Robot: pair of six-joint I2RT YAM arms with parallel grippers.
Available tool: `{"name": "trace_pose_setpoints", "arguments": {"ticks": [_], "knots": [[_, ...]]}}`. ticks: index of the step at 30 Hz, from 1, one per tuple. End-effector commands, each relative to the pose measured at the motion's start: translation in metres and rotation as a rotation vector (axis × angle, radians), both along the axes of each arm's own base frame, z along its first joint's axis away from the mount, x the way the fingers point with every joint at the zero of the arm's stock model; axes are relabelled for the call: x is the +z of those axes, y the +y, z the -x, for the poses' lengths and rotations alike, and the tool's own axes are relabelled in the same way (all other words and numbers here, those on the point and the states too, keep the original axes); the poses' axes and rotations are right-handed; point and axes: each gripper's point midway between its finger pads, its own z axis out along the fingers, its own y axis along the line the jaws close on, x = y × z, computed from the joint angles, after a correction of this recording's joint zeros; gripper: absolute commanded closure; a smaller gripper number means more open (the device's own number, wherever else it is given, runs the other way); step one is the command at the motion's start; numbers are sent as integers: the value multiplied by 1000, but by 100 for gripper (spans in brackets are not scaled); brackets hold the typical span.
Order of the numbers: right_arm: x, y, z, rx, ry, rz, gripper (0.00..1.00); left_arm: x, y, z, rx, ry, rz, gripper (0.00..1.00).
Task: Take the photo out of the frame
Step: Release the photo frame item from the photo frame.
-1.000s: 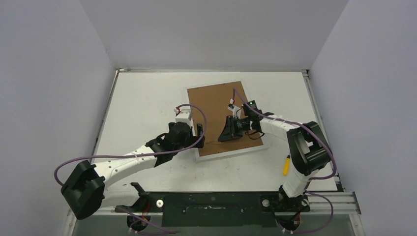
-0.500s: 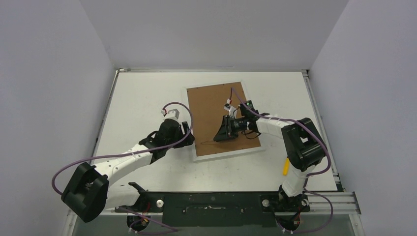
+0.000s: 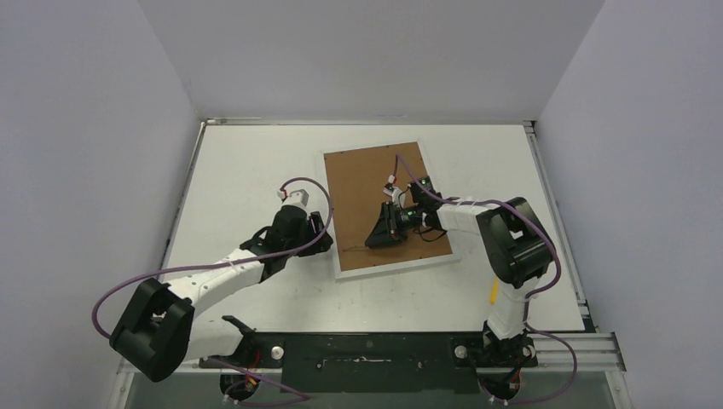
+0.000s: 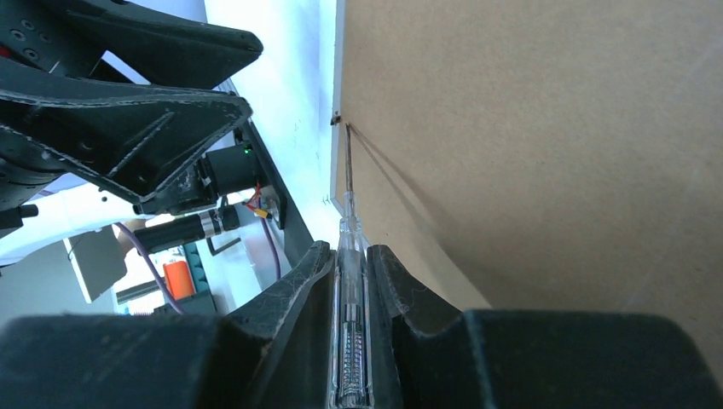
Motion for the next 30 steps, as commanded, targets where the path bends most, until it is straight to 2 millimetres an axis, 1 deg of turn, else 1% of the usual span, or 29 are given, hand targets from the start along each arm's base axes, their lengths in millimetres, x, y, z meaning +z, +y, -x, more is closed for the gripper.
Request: {"name": "trace_pose_setpoints", "arguments": {"ticks": [1, 4, 6, 11, 17, 19, 22, 27, 30], "knots": [[-4, 13, 0, 28, -16, 3, 95, 9, -12, -12, -37, -44, 35, 50], [-7, 15, 1, 34, -6, 5, 95, 4, -16, -12, -55, -35, 38, 56], [-9, 16, 2, 35, -1, 7, 95, 1, -18, -12, -59, -27, 37, 57], [-13, 16, 2, 33, 13, 13, 95, -7, -22, -11, -81, -6, 43, 70], [-14, 18, 1, 33, 16, 13, 95, -19, -23, -11, -85, 17, 27, 81], [-14, 20, 1, 35, 17, 14, 95, -22, -27, -8, -108, 34, 39, 84], [-11, 24, 2, 39, 15, 20, 95, -28, -29, -6, -117, 57, 40, 88], [-5, 37, 9, 54, 6, 59, 95, -34, -34, -2, -134, 82, 66, 100], [3, 47, 14, 53, 0, 82, 95, -37, -38, 3, -143, 98, 97, 100]]}}
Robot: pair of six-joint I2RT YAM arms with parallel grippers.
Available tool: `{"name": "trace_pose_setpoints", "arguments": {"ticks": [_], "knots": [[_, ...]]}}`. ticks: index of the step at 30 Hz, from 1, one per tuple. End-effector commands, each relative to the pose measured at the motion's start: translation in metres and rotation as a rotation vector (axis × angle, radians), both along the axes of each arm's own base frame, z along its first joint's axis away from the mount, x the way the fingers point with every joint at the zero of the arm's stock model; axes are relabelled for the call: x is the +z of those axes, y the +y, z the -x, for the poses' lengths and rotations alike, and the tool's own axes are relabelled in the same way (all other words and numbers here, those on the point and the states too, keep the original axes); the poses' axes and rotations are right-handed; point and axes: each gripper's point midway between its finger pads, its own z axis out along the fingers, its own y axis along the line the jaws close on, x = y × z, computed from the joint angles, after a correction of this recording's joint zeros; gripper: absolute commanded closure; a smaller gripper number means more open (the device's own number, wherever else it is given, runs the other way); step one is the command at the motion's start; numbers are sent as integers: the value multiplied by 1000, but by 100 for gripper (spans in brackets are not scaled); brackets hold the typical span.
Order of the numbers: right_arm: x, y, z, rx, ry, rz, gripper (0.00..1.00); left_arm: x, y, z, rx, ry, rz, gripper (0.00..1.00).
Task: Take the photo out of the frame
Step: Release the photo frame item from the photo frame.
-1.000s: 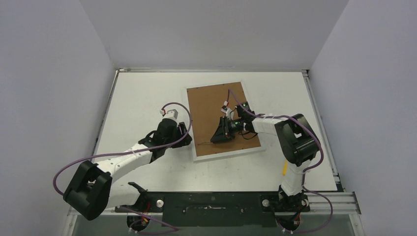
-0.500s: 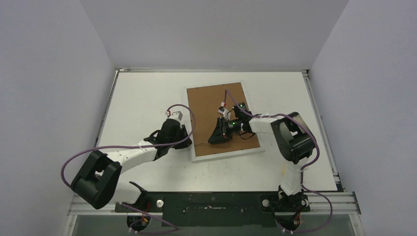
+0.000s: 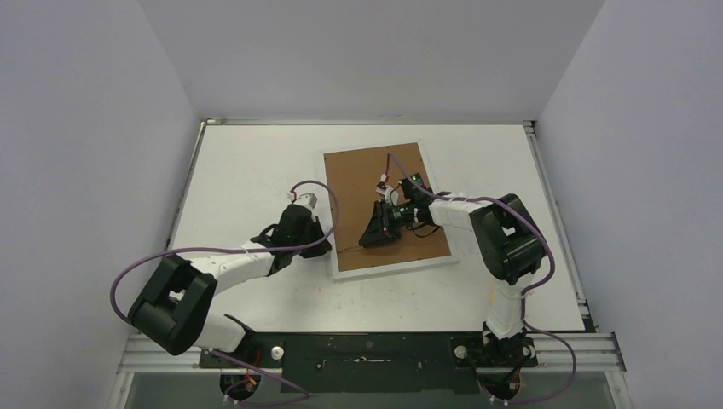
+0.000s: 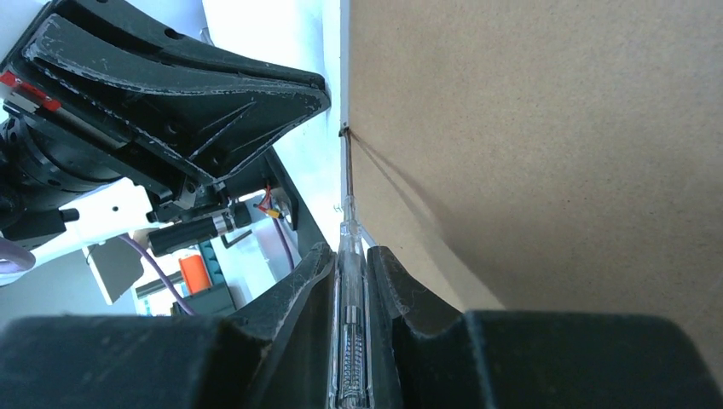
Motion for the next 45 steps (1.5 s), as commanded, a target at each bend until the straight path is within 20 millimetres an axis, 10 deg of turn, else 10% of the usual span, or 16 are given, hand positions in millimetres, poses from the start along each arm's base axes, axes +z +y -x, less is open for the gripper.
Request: {"name": "trace_pose_setpoints", "arguments": {"ticks": [1, 12, 45], "knots": [[6, 32, 14, 22, -56, 68, 95, -1, -22, 3, -52, 16, 93, 100], [59, 53, 17, -78, -94, 64, 95, -3, -27, 10, -60, 25, 150, 100], [87, 124, 38, -194, -90, 247, 95, -5, -45, 22, -65, 47, 280, 100]]}}
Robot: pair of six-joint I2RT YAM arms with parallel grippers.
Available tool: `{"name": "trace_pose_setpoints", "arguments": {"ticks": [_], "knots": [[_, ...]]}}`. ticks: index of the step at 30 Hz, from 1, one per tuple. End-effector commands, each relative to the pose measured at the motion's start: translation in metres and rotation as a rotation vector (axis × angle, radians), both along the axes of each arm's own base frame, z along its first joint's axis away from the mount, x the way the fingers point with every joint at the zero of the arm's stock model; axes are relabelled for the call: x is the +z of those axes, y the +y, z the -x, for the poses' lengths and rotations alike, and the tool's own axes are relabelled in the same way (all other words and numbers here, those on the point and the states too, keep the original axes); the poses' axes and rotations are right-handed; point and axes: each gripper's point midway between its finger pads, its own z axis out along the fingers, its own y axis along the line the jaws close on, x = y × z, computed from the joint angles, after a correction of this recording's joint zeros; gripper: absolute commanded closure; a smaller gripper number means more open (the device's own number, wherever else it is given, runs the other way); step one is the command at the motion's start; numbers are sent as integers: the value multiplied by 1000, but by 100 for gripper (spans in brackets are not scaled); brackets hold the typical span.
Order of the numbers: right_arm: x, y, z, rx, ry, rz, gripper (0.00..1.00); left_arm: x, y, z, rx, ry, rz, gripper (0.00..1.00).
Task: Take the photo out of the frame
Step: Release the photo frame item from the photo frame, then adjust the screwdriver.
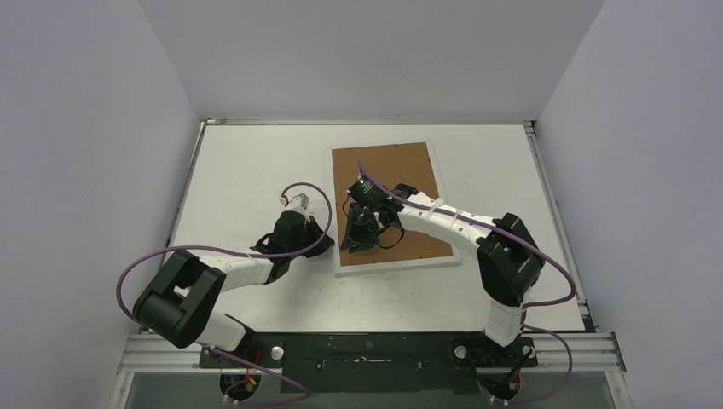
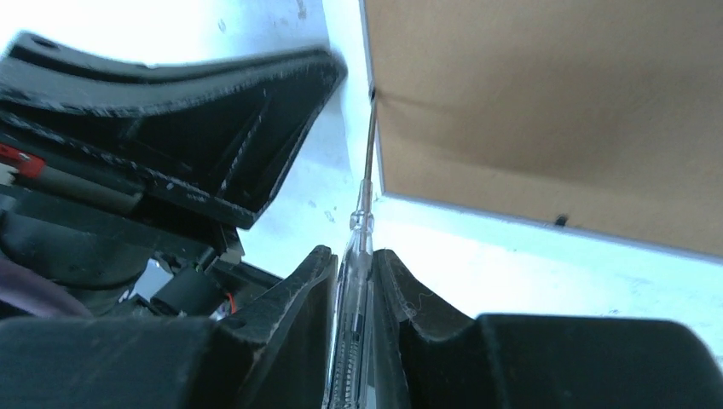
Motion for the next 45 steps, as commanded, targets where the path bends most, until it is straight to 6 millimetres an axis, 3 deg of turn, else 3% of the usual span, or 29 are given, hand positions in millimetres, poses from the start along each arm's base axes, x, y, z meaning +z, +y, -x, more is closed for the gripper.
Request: {"name": "trace_pose_setpoints", "arguments": {"ticks": [1, 6, 10, 16, 23, 29, 34, 36, 41, 45], "knots": [[51, 86, 15, 126, -23, -303, 95, -4, -37, 35, -158, 91, 107, 100], [49, 94, 15, 136, -16, -307, 95, -4, -36, 34, -151, 92, 106, 100], [50, 88, 11, 135, -20, -287, 95, -4, -33, 35, -147, 91, 89, 100], [58, 47, -11, 103, -66, -261, 95, -1, -18, 29, -117, 79, 25, 100], [50, -9, -26, 121, -99, -226, 95, 17, -9, 15, -98, 38, -31, 100], [49, -34, -38, 248, -184, -274, 95, 32, -6, -1, -76, 4, -61, 94], [42, -59, -47, 331, -241, -395, 95, 53, -7, -9, -73, -44, -42, 83], [37, -66, -47, 345, -258, -411, 95, 64, -8, -10, -65, -64, -10, 74], [33, -67, -39, 398, -297, -444, 92, 112, -20, -11, -112, -172, 118, 44], [38, -65, -37, 413, -291, -468, 92, 140, -32, -5, -251, -309, 122, 36]]}}
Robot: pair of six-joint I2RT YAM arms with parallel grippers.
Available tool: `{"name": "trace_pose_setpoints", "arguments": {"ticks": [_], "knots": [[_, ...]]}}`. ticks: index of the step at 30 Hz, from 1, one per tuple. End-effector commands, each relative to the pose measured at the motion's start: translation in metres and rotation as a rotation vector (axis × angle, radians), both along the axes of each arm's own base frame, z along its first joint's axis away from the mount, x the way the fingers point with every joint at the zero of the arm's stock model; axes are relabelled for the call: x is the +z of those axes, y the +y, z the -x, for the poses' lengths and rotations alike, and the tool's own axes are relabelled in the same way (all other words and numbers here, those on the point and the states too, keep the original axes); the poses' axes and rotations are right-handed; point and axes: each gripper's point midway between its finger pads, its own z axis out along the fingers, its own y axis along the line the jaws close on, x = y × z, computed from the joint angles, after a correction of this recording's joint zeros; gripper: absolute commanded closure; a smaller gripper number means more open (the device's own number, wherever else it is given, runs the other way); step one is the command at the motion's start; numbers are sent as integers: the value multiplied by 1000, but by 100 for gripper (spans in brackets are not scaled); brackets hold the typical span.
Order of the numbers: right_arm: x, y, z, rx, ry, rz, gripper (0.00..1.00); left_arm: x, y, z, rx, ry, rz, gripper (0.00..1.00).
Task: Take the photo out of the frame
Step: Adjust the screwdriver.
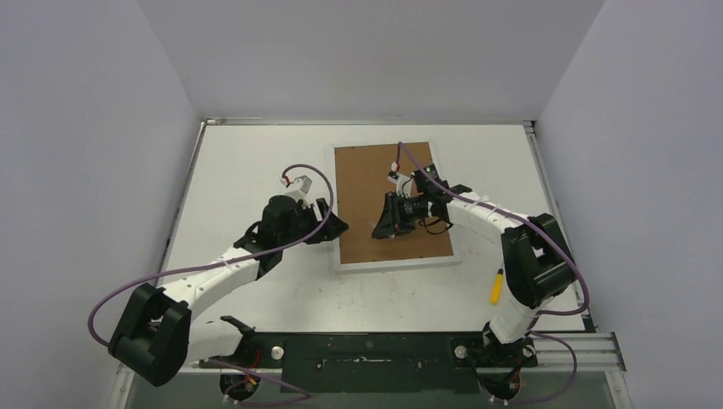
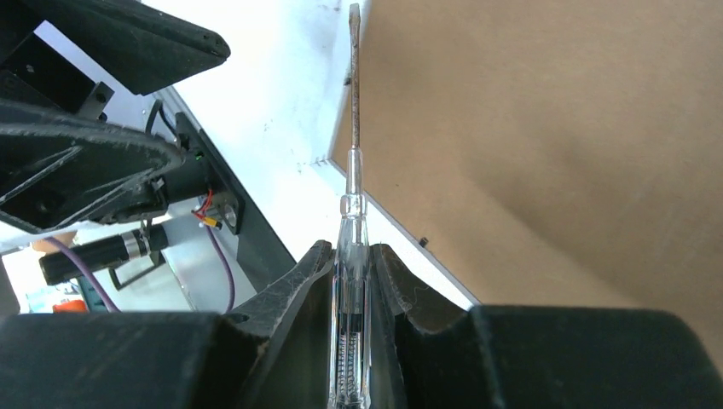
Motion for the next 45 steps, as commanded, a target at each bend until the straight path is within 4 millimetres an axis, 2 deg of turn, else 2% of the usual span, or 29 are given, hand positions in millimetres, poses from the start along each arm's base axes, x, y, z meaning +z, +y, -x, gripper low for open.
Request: {"name": "trace_pose_setpoints", "arguments": {"ticks": [1, 3, 4, 6, 7, 10, 13, 18, 28, 32, 35, 37, 41, 43, 45], "knots": [[40, 14, -5, 80, -145, -112, 93, 61, -18, -8, -135, -235, 45, 35], [41, 14, -7, 72, -132, -101, 94, 63, -10, -13, -120, -288, -8, 33], [42, 14, -7, 69, -126, -101, 95, 65, -7, -15, -121, -330, -30, 29], [47, 15, -5, 69, -114, -114, 95, 73, -6, -16, -143, -443, -42, 8], [49, 16, -3, 72, -111, -120, 95, 77, -5, -18, -143, -497, -50, 2], [56, 15, -1, 70, -107, -120, 95, 86, 4, -24, -111, -635, -88, 4], [62, 14, 1, 72, -101, -119, 95, 93, 2, -23, -154, -770, -125, 3], [69, 18, 8, 95, -94, -117, 95, 83, -27, 11, -581, -1196, -311, 4], [72, 40, 28, 160, -77, -95, 95, 64, -48, -4, -718, -1253, -545, 3], [74, 46, 32, 171, -72, -98, 95, 53, -55, -2, -818, -1229, -594, 0], [76, 47, 32, 168, -77, -102, 95, 41, -60, 2, -906, -1205, -644, 15], [78, 46, 30, 165, -83, -100, 95, 37, -61, 5, -931, -1200, -661, 31], [77, 43, 27, 161, -86, -93, 94, 33, -61, 9, -947, -1192, -661, 57], [79, 41, 25, 158, -92, -92, 94, 30, -60, 10, -959, -1177, -666, 73], [80, 40, 23, 155, -99, -90, 93, 29, -59, 10, -966, -1163, -672, 97]]}}
